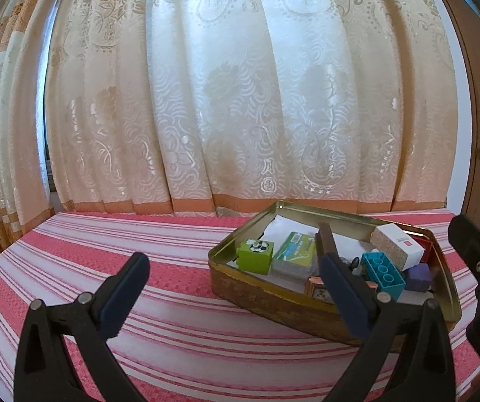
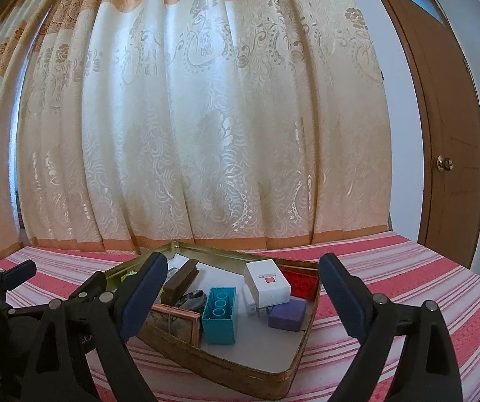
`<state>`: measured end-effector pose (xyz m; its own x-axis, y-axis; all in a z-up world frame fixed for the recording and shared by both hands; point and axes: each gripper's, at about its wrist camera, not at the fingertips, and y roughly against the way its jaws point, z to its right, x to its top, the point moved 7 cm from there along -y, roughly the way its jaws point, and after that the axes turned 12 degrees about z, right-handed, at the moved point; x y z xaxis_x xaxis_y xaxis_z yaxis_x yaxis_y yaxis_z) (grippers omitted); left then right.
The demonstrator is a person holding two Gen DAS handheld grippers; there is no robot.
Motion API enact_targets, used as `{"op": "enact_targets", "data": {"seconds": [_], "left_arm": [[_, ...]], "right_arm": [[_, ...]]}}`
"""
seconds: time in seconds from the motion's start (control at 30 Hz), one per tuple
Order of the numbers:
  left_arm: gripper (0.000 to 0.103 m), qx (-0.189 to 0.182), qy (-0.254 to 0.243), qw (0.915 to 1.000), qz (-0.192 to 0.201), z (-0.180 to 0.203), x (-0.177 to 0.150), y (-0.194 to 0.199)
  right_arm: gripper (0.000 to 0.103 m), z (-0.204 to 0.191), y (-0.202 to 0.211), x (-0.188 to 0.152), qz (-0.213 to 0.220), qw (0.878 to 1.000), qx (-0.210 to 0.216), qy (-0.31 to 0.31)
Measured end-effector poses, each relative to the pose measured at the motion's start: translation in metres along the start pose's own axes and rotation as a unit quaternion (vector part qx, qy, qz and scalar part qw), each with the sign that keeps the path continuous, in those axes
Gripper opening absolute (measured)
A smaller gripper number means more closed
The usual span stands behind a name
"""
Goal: Organize rigid objects
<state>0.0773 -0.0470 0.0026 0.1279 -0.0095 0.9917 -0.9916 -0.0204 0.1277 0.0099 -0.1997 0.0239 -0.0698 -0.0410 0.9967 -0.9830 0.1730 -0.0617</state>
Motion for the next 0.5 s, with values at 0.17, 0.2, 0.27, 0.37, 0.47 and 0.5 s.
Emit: {"op": "enact_targets", "data": {"seconds": [0.17, 0.2, 0.27, 0.37, 0.47, 0.5], "left_arm": [[0.103, 0.003, 0.001, 1.0000, -0.002, -0.0013, -0.0006, 0.0003], [0.103, 0.004, 0.001, 1.0000, -0.003, -0.0016, -0.0008, -0.0001], [0.103, 0.008, 0.001, 1.0000, -0.004, -0.0025, -0.0011, -0.0008], [0.103, 0.009, 0.001, 0.9999, -0.005, -0.0035, -0.0013, -0.0010], [0.103, 0.009, -0.002, 0.9999, -0.004, -0.0027, -0.0008, -0.0008], [0.103, 0.009, -0.004, 0.9999, -0.003, -0.0028, -0.0004, -0.0003]], "right_arm": [[0.093, 0.0011, -0.0001, -0.0005, -0.002, 1.000, -0.002, -0.003], [0.093, 0.0014, 0.0000, -0.0004, -0.002, 1.000, -0.001, -0.003], [0.093, 0.0014, 0.0005, -0.0003, -0.001, 1.000, -0.001, -0.004], [0.093, 0.0023, 0.0000, -0.0002, -0.001, 1.000, -0.004, -0.004], [0.093, 0.0038, 0.0001, 0.0001, 0.000, 1.000, -0.009, -0.005], [0.093, 0.0044, -0.0005, -0.0003, -0.001, 1.000, -0.011, -0.005]]}}
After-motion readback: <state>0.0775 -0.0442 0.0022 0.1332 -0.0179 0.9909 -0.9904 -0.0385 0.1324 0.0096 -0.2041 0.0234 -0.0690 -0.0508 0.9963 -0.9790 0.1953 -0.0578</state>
